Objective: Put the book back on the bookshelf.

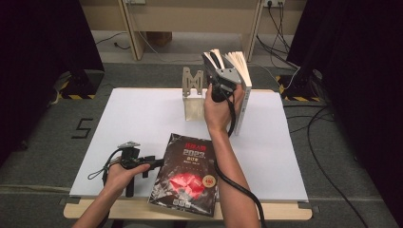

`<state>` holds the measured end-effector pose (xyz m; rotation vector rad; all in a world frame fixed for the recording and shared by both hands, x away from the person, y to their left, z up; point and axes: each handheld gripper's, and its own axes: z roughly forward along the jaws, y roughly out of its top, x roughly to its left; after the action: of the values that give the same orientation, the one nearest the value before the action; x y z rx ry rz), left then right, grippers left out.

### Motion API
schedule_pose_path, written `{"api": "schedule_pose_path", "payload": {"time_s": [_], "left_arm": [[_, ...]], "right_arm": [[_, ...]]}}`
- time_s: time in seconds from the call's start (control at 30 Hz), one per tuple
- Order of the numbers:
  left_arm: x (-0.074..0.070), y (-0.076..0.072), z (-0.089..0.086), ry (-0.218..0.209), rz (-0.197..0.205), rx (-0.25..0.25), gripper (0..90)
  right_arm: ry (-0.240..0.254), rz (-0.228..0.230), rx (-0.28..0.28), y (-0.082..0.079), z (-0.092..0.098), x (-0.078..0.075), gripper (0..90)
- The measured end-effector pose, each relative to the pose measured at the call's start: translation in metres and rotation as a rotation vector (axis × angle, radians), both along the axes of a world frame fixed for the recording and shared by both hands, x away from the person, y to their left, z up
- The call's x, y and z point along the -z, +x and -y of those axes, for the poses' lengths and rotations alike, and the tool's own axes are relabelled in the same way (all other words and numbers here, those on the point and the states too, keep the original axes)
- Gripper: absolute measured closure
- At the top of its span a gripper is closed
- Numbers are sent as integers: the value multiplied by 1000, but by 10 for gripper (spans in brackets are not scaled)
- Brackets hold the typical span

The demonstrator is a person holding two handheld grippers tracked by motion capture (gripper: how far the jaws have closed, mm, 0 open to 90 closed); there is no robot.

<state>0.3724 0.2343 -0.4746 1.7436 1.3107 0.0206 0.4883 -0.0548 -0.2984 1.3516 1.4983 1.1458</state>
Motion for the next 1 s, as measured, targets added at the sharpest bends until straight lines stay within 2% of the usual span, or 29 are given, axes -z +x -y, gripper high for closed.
{"api": "schedule_pose_path", "payload": {"time_s": [0.3, 0.53, 0.8, 1.0], "left_arm": [[-1, 0, -1, 0, 2, 1, 422], [-1, -1, 0, 1, 2, 5, 422], [1, -1, 2, 2, 2, 9, 422], [1, -1, 2, 3, 1, 9, 422]], "right_arm": [[-18, -7, 2, 4, -3, 9, 844], [-28, -11, 6, 1, -3, 12, 835], [-10, -72, -7, -3, 2, 9, 788], [-26, -102, -17, -2, 3, 7, 765]]}}
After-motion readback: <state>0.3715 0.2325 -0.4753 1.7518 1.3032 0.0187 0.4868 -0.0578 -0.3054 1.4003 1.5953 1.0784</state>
